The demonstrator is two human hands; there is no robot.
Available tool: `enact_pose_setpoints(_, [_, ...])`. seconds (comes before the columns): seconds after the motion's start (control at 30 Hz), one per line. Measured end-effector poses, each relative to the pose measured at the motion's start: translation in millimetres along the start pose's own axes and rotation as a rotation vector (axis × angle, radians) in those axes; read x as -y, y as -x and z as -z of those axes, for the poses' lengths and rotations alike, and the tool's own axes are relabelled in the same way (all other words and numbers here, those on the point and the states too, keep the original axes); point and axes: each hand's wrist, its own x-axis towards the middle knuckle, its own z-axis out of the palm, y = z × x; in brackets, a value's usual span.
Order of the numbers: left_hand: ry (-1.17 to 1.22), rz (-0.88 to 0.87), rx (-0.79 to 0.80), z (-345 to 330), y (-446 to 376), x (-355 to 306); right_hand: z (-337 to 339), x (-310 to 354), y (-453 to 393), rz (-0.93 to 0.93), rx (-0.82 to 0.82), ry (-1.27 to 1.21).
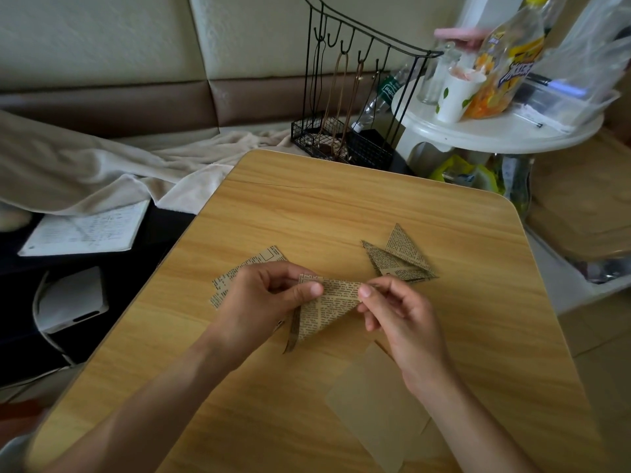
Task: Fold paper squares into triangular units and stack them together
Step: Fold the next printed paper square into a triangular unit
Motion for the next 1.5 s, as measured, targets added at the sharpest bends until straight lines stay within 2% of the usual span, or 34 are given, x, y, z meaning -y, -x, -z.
enact_pose_setpoints(0.6, [-0.010, 0.007, -0.012, -4.3, -0.2, 2.7, -0.9, -1.1, -0.3, -0.012, 0.050, 0.021])
enact_pose_setpoints(0.83, [0.042, 0.044, 0.067, -2.9, -2.4, 2.5, -1.4, -5.0, -0.3, 0.015, 0.033, 0.019])
enact_pose_setpoints(1.17, [0.072, 0.011, 0.080, -2.2, -3.8, 6.4, -2.3, -3.8, -1.0, 0.012, 0.019, 0.028])
enact_pose_setpoints(1.5, [-0.046, -0.097, 0.078, -3.2, -4.1, 8.1, -2.4, -1.3, -0.5, -0.004, 0.017, 0.016])
